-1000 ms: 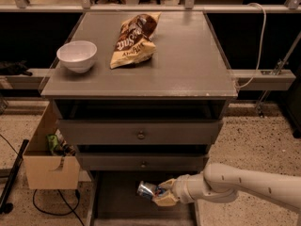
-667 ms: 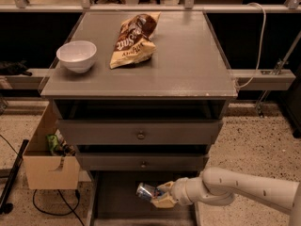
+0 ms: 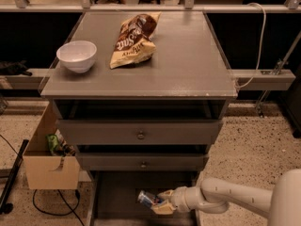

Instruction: Place redbull can into bottom drawer

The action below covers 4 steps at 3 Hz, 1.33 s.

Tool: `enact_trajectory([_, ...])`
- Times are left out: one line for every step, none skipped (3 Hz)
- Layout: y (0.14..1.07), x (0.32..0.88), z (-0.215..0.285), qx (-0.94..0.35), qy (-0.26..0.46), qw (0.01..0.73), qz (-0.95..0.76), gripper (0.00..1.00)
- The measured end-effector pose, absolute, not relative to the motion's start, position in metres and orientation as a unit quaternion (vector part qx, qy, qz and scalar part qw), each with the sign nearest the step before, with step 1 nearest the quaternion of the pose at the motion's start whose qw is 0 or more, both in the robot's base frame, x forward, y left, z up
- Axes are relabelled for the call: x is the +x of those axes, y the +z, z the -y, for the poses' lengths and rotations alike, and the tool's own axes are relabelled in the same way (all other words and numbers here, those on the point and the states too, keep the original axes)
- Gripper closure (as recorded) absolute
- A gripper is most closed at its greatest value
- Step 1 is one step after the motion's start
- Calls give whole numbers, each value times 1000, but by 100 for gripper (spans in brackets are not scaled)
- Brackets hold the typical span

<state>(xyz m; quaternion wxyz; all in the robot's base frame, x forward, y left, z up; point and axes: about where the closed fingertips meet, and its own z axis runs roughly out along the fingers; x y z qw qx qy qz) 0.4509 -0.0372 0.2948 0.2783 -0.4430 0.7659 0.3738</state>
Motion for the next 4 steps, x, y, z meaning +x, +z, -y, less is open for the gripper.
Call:
enact_trajectory([267,455,38,-438,378,269,-770,100])
enact_trajectory([220,472,32,-434,378,246,-780,100])
enact_trajectory([191,484,26,-429,375,231,-789,100])
enact_trajectory([170,496,21,-425,369,224,-795,100])
